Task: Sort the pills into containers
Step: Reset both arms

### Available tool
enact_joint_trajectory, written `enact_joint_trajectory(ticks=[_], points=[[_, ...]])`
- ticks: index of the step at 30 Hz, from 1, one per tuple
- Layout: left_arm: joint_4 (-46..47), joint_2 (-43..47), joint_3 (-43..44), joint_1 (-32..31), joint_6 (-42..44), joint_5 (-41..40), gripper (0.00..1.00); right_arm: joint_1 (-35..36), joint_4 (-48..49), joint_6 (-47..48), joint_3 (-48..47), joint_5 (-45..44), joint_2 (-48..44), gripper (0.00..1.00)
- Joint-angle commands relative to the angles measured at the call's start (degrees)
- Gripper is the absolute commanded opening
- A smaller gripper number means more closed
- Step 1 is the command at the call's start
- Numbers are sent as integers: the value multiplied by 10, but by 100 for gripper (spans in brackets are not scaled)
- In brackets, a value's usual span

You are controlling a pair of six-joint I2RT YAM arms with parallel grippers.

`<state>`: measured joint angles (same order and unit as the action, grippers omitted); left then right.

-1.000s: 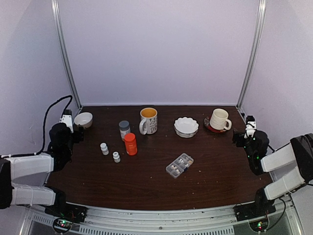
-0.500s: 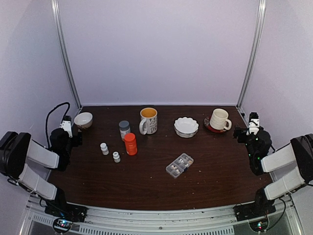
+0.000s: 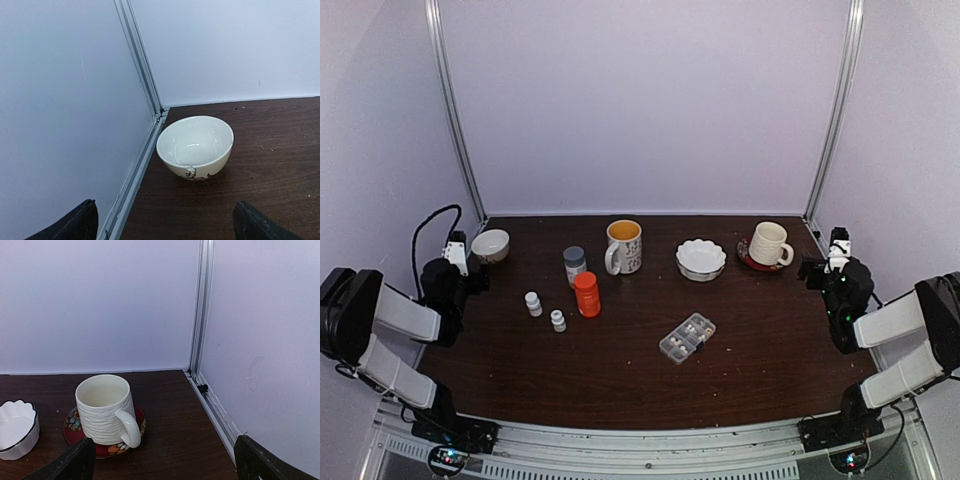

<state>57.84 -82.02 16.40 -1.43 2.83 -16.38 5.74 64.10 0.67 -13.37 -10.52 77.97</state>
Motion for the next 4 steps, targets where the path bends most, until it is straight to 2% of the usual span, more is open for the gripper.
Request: enact_joint_trajectory(ticks=[1,4], points=[[18,-2,21,9,-9,19,98,-3,0,-6,-10,-11,1,100],[18,-1,20,9,-10,30,97,-3,-1,-6,-9,-11,1,100]])
